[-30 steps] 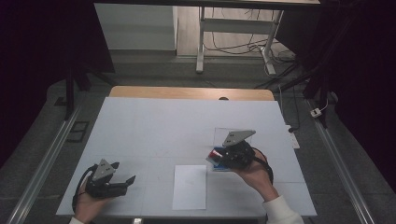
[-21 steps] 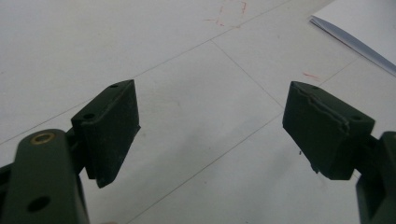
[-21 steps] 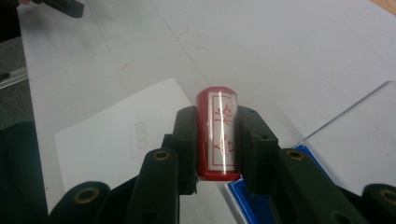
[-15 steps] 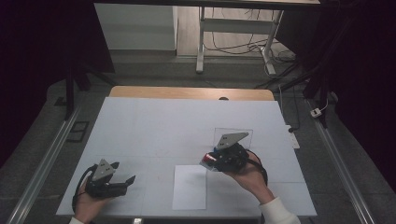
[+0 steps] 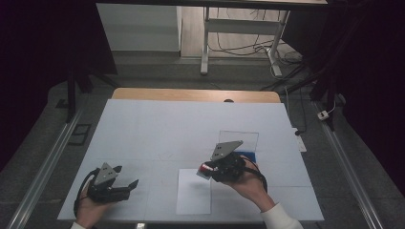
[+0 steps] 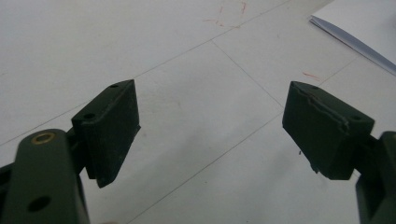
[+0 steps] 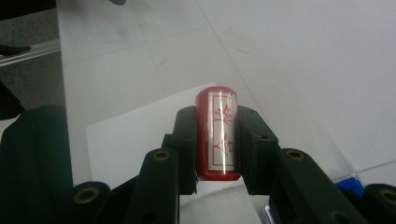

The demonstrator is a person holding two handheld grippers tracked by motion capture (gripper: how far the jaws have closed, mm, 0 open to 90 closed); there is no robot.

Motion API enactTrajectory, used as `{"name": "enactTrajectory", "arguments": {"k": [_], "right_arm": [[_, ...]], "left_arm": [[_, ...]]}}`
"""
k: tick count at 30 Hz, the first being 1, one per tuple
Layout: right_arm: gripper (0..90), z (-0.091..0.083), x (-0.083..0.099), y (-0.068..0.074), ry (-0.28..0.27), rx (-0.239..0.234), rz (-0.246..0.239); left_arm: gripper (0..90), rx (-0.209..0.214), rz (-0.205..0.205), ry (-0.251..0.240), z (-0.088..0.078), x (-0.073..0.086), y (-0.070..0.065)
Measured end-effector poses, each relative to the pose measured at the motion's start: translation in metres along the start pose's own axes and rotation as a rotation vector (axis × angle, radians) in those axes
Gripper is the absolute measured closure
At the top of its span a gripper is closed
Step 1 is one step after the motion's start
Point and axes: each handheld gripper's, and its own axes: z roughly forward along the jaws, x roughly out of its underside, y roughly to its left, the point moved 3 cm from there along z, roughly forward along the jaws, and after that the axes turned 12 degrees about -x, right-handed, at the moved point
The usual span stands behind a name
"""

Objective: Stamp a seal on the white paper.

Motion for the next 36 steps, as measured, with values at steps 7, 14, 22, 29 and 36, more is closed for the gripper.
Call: {"name": "enactTrajectory", "arguments": {"k": [7, 14, 22, 29, 36], "right_arm": [[69.8, 0.006, -0.002, 0.004, 0.006, -0.009, -0.005], [69.7, 0.013, -0.003, 0.006, 0.011, -0.022, 0.001], [69.8, 0.025, -0.002, 0.009, 0.039, -0.033, 0.006], [69.8, 0.036, -0.002, 0.013, 0.078, -0.039, -0.009], [69.8, 0.049, 0.0, 0.015, 0.127, -0.031, -0.023]], "left_arm": [[19.1, 0.001, -0.002, 0.0, 0.0, 0.0, 0.0], [19.0, 0.0, -0.002, 0.002, 0.0, 0.0, 0.0], [19.1, 0.002, -0.003, 0.002, 0.0, 0.0, 0.0], [19.1, 0.005, -0.002, 0.003, 0.0, 0.0, 0.0], [19.1, 0.007, -0.002, 0.004, 0.0, 0.0, 0.0]]}}
